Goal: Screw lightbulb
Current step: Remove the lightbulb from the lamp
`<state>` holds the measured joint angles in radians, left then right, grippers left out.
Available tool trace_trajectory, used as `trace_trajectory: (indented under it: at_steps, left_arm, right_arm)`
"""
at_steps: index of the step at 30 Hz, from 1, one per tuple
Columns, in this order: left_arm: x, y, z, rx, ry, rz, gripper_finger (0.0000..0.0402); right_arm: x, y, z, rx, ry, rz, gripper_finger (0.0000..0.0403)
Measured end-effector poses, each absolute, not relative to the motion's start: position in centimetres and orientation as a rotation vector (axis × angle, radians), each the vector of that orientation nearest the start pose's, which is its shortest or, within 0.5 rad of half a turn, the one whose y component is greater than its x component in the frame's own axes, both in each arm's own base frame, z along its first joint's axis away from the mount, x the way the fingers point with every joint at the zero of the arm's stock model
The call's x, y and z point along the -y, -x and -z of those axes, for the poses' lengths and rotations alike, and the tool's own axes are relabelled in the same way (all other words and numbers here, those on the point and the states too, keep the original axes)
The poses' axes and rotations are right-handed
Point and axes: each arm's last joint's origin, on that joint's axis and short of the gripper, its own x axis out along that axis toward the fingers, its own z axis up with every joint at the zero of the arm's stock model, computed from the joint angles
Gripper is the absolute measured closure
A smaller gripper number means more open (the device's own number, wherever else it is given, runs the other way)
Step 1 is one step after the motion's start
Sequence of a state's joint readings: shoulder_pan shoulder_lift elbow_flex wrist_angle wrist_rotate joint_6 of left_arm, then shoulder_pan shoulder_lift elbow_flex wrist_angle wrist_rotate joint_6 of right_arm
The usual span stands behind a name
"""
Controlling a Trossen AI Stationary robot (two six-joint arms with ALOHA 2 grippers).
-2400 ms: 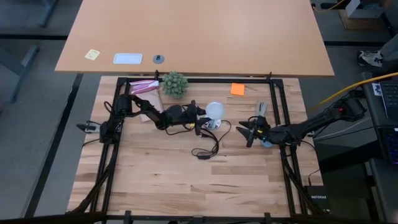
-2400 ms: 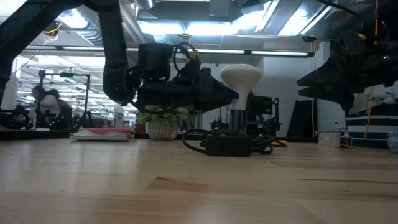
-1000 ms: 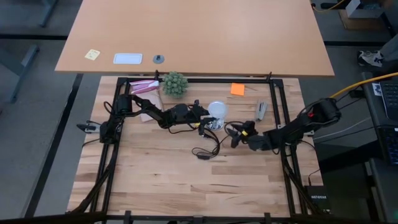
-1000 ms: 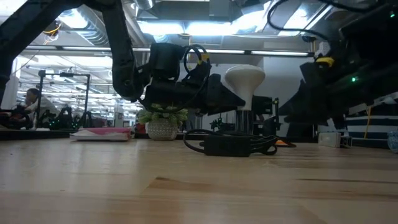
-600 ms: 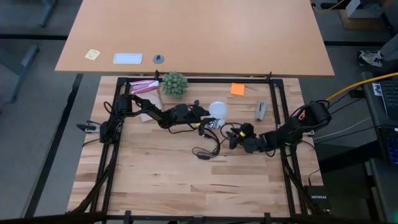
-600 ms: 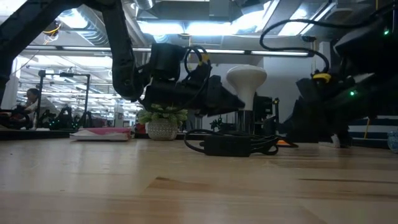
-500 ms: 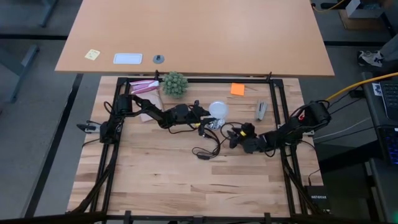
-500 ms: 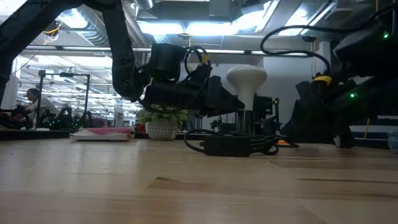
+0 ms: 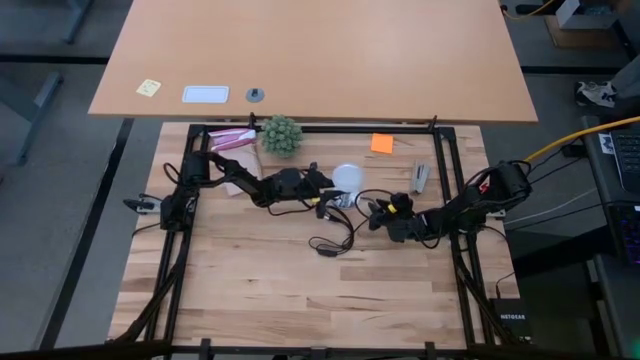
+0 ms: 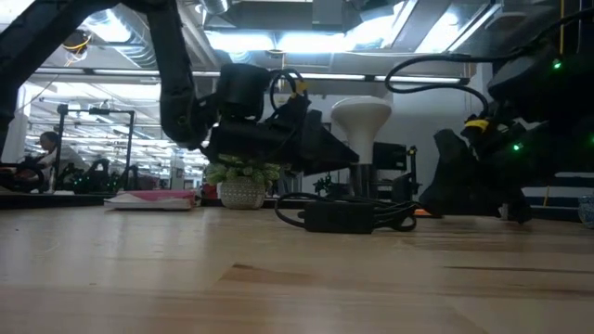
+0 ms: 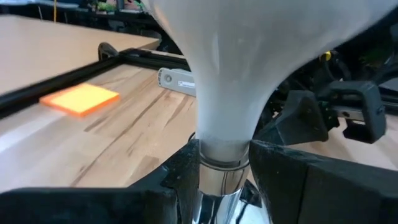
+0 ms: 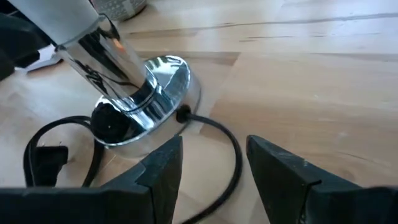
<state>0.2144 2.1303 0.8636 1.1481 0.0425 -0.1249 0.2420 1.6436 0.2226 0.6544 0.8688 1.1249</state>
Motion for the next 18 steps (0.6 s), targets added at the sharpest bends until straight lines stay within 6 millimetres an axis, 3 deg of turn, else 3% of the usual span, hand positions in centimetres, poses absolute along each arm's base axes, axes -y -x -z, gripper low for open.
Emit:
trace_trajectory:
  at_steps: [7,18]
  left_arm:
    - [-8.2,-35.5,-10.3,-0.129,0.174,-0.198,0.0273]
    - [-8.2,-35.4,-10.5,-0.140,0.175,-0.202,0.0273]
  right_arm:
    - [-2.6,-19.7,-7.4,-0.250,-0.640,0.860,0.0215]
    - [-2.6,-19.7,-7.4,-0.250,-0.641,0.859,0.0215]
